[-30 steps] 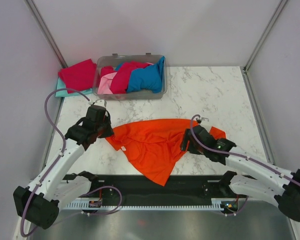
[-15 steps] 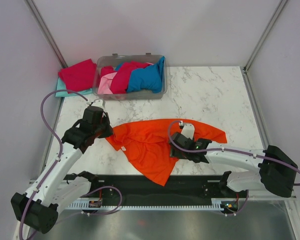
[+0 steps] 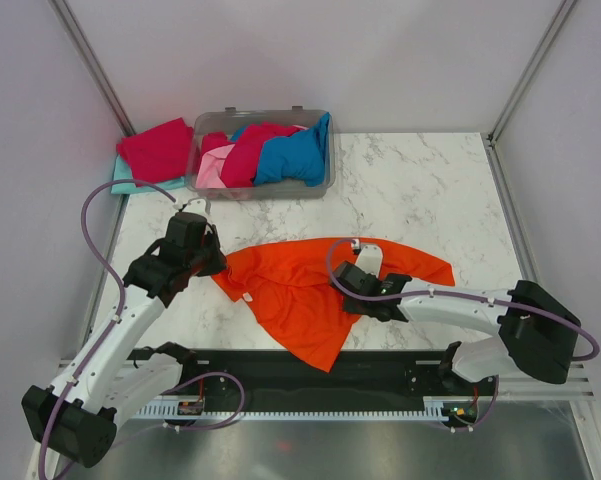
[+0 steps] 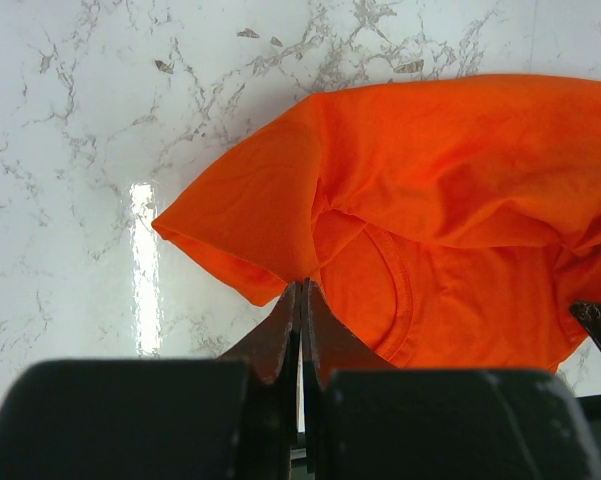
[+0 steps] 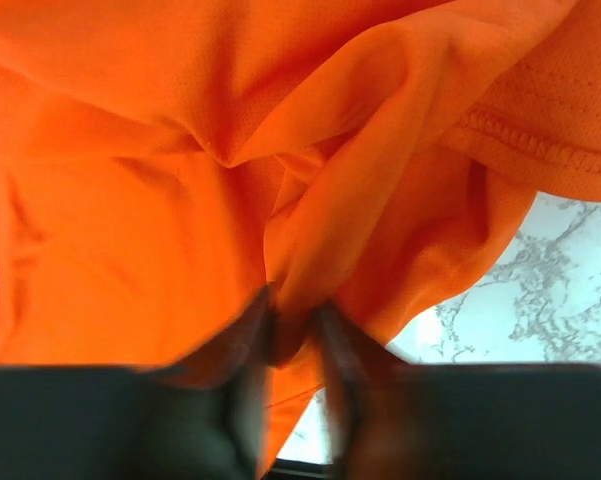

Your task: Fold and stack the t-shirts

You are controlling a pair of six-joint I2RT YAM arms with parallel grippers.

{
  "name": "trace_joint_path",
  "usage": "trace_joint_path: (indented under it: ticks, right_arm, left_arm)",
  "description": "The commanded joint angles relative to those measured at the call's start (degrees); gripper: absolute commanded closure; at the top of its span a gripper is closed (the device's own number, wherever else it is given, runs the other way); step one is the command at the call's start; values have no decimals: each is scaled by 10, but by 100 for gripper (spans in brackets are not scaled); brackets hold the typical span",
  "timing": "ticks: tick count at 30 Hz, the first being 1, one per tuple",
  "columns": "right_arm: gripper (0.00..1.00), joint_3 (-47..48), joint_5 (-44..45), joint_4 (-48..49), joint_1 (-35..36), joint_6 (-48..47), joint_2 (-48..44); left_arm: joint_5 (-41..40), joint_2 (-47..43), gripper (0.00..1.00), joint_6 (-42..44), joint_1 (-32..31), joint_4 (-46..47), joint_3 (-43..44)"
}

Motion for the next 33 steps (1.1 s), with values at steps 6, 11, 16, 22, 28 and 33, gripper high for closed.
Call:
trace_joint_path:
  ticks: [6, 11, 16, 22, 28, 33]
  right_arm:
    - [100, 36, 60, -32, 1, 18, -26]
    - [100, 131, 121, -103, 1, -51, -177]
    - [100, 237, 203, -106, 2, -201, -299]
    - [100, 370, 211, -84, 1, -391, -362]
    - [100, 388, 176, 5, 1, -507, -434]
    - [100, 378, 161, -23, 2, -526, -442]
  left_arm:
    - [42, -43, 98, 41, 1, 21, 18]
    - [24, -103, 98, 78, 1, 0, 98]
    - [9, -117, 98, 114, 0, -4, 225]
    - [25, -115, 98, 178, 1, 3, 378]
    - [65, -149, 98, 225, 1, 57, 451]
    - [174, -148, 68, 170, 1, 33, 360]
